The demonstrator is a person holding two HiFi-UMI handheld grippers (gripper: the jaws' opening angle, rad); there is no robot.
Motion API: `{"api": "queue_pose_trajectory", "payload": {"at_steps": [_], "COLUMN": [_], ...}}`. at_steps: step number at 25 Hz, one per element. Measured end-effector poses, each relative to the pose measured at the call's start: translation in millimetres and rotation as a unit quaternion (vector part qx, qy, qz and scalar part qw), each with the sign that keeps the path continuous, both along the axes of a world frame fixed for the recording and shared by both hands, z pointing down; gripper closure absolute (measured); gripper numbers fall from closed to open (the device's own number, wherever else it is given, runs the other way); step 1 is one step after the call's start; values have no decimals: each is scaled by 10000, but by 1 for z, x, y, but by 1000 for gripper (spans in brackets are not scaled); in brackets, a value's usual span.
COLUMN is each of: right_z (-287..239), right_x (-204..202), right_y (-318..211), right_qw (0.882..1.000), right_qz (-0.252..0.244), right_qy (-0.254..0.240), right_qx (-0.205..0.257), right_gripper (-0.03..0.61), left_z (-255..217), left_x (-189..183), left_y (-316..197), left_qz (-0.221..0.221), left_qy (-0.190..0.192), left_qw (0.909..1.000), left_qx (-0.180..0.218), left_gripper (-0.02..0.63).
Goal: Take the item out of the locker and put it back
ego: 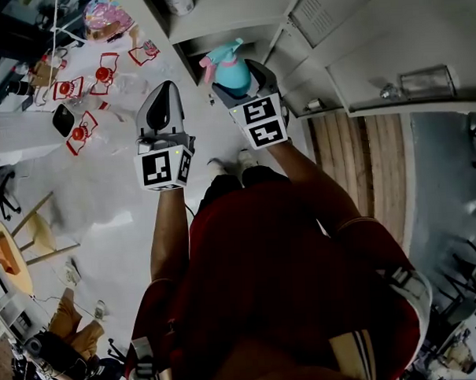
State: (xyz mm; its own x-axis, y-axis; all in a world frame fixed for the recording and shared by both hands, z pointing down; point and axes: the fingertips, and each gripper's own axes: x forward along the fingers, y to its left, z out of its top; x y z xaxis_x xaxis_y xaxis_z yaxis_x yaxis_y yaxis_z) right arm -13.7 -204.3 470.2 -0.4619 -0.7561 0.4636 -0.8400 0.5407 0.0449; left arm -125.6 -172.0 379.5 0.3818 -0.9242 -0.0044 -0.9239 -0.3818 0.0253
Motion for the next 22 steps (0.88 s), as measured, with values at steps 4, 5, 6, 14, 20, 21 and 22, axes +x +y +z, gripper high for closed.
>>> {"api": "queue_pose_trajectory", "payload": {"at_steps": [4, 5, 6, 14, 20, 21, 22], "right_z": [-20, -23, -26, -76, -110, -115, -121], "right_x": [2, 2, 3, 5, 6, 6, 6], "right_y": [6, 7, 7, 1, -5, -6, -7], "right_qw": [9999, 9998, 9998, 9983, 9965, 9961, 9959], "right_qz": [-40, -49, -50, -67, -108, -114, -121], "right_qy": [-121, -142, -176, -498, -675, -697, -713], "right_qx": [85, 102, 111, 303, 489, 521, 552], "right_gripper": [207, 207, 207, 207, 207, 207, 207], "left_z": [-7, -8, -9, -19, -25, -27, -29], "left_x": [2, 3, 3, 9, 10, 10, 10], "left_y": [2, 2, 2, -3, -5, -5, -6], "left_qz": [15, 20, 25, 131, 158, 164, 173], "left_qy": [75, 114, 158, 83, 122, 107, 95], "left_qw": [9999, 9999, 9998, 9997, 9993, 9993, 9992], "left_qx": [80, 107, 135, 210, 313, 327, 340], "left_gripper": [607, 607, 607, 607, 607, 607, 607]}}
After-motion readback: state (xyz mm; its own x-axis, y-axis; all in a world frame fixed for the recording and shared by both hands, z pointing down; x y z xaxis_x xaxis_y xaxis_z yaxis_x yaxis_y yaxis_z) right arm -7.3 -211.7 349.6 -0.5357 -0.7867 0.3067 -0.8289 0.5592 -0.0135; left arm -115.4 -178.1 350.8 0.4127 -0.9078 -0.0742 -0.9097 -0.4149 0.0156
